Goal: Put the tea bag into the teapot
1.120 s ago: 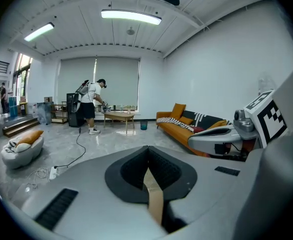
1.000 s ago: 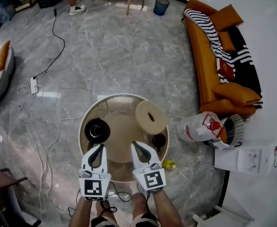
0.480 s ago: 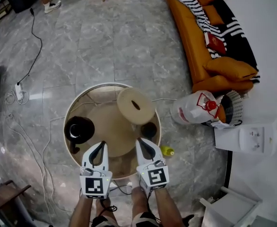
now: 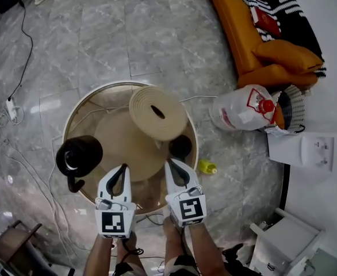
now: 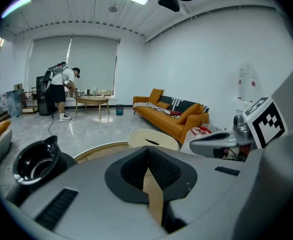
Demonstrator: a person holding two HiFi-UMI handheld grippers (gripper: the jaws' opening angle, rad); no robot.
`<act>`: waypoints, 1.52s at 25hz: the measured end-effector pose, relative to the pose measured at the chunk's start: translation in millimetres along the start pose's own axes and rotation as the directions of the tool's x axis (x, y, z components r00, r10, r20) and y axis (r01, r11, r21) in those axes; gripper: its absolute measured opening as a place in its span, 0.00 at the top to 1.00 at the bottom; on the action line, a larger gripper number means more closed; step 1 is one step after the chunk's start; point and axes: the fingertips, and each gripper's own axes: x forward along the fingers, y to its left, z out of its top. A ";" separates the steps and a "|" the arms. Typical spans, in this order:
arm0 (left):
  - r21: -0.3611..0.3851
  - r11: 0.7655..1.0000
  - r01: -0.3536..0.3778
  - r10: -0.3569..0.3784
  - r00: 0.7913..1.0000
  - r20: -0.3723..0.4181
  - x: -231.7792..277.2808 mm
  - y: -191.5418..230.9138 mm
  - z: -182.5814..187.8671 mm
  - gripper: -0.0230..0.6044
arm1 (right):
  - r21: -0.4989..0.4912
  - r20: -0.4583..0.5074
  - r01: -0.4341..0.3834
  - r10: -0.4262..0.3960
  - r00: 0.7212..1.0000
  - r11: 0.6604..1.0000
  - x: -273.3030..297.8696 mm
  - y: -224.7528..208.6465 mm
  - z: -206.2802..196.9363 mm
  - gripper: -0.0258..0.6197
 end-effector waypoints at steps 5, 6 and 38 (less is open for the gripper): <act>0.012 1.000 0.000 0.000 0.999 -0.036 24.0 7.9 -38.3 0.94 | 0.014 -0.040 -0.003 0.004 0.999 1.000 20.2 -5.0 -36.0 0.96; 0.019 1.000 0.003 -0.003 0.999 -0.034 28.4 9.5 -44.8 0.94 | 0.013 -0.038 -0.003 0.003 0.999 1.000 24.8 -6.5 -42.6 0.96; -0.024 1.000 0.002 -0.005 0.996 -0.094 70.2 33.9 -116.0 0.94 | 0.042 -0.186 0.082 -0.073 0.980 0.996 104.2 -8.2 -139.5 0.75</act>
